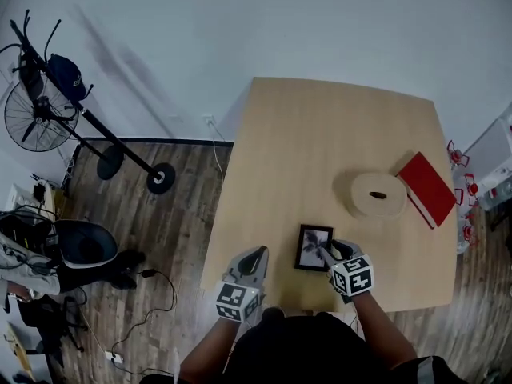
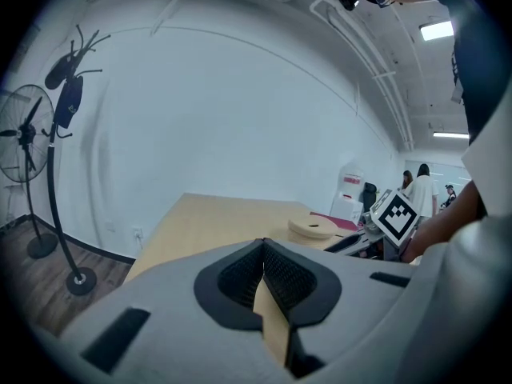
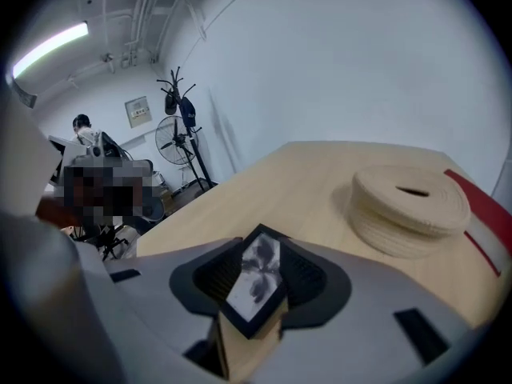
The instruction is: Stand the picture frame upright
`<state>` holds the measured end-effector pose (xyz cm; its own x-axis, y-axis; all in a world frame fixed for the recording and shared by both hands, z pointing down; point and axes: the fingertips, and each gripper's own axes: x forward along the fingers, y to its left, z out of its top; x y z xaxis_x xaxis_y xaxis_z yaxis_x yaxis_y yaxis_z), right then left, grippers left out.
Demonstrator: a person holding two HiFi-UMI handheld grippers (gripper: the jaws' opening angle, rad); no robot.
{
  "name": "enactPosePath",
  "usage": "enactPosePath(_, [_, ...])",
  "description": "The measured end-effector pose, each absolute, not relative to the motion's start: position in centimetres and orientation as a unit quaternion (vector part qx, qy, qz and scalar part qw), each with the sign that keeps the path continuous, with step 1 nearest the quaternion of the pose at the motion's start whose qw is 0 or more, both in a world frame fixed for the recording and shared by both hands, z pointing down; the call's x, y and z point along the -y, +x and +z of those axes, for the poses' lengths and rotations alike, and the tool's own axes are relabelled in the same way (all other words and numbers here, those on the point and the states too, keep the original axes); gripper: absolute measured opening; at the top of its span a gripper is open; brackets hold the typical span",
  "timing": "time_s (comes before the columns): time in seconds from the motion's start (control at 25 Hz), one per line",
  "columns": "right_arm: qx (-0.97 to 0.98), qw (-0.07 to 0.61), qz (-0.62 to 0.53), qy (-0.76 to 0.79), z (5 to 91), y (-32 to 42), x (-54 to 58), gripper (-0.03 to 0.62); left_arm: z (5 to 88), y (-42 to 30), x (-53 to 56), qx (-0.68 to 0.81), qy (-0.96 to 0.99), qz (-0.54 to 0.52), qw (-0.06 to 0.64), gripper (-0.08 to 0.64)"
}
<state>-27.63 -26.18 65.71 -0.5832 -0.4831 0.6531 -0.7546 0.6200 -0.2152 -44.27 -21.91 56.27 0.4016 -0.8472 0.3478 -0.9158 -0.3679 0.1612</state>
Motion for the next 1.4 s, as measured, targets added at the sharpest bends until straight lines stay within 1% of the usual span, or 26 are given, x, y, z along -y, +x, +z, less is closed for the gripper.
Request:
enactPosePath(0.08, [0.844,0.284,0.256,0.376,67.1,-27.3,26.4,0.146,56.5,-44.2,22.1,0.528,0.826,0.106,0.168,-0.005])
enactPosePath(0.12, [0.838,0.287,0.262,0.383,67.9,-27.2,26.5,0.153,56.7,-44.2,22.1,0.523,0.828,0.109,0.17,-0.005])
enactPosePath(0.48, [0.793,0.317,0.309,0.419,73.7,-26.2,27.3,0.156,58.2,-45.7,21.8,0.517,0.829,0.122,0.176,-0.005])
enactPosePath(0.6, [0.781,0.326,0.318,0.427,74.7,-25.8,27.4,0.156,58.5,-46.0,21.6,0.519,0.825,0.125,0.187,-0.005])
enactPosePath(0.8, [0.775,0.331,0.33,0.425,75.3,-26.3,27.4,0.156,58.4,-46.4,21.7,0.522,0.824,0.122,0.181,-0.005])
enactPosePath(0.92, [0.773,0.329,0.337,0.427,75.1,-26.5,27.3,0.139,58.4,-46.5,21.5,0.523,0.823,0.126,0.183,-0.005])
enactPosePath(1.04, [0.765,0.327,0.343,0.436,74.8,-26.2,27.3,0.102,58.5,-46.5,20.9,0.522,0.819,0.135,0.196,-0.005])
enactPosePath(1.2, [0.76,0.328,0.347,0.442,74.5,-25.6,27.7,0.07,58.1,-46.4,21.2,0.533,0.817,0.126,0.183,-0.005])
enactPosePath(1.4, [0.771,0.32,0.333,0.439,73.7,-25.2,27.7,0.066,57.6,-45.9,21.2,0.535,0.817,0.121,0.179,-0.005])
